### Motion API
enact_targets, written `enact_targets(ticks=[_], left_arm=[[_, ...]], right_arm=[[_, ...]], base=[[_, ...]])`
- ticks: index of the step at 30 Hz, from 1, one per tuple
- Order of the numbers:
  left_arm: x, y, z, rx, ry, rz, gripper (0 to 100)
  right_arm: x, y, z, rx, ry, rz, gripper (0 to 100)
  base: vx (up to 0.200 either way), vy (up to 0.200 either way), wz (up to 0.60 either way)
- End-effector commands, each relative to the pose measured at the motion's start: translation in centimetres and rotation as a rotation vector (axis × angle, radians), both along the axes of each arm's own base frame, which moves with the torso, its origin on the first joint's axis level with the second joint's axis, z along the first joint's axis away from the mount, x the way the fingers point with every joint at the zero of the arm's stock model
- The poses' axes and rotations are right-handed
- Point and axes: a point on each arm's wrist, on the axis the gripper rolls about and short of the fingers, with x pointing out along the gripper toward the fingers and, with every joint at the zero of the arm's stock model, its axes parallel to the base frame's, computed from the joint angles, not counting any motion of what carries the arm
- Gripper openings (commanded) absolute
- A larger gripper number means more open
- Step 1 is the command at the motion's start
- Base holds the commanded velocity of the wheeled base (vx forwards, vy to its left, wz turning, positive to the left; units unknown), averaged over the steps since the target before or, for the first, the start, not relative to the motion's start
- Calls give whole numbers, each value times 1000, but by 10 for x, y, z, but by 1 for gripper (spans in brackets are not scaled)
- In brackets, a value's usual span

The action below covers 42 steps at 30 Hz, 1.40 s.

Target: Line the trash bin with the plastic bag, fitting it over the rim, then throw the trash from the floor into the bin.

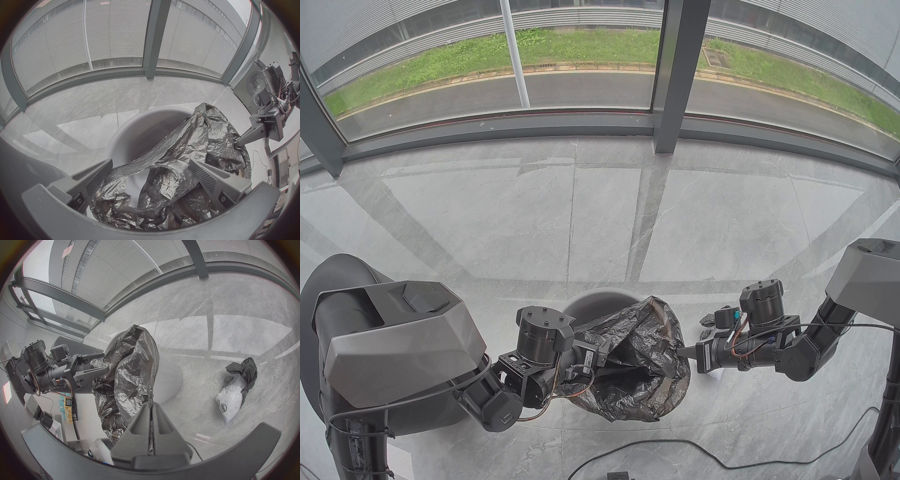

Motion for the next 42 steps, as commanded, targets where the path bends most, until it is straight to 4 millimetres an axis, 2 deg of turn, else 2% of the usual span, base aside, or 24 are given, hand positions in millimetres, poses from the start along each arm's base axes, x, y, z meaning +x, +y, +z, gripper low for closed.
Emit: enact_targets(ticks=[1,5,15,32,42], left_arm=[[1,0,-1,1,2,2,100],[1,-1,0,-2,-2,2,100],[-2,-2,25,-41,-59,5,100],[6,-10,6,-45,-19,-64,100],[10,-13,7,-52,-31,-65,100]], right_arm=[[0,0,0,1,2,0,0],[0,0,0,0,1,1,0],[0,1,0,0,1,4,0],[0,1,0,2,-1,3,0],[0,1,-1,1,2,3,0]], base=[[0,0,0],[0,0,0],[0,0,0],[0,0,0],[0,0,0]])
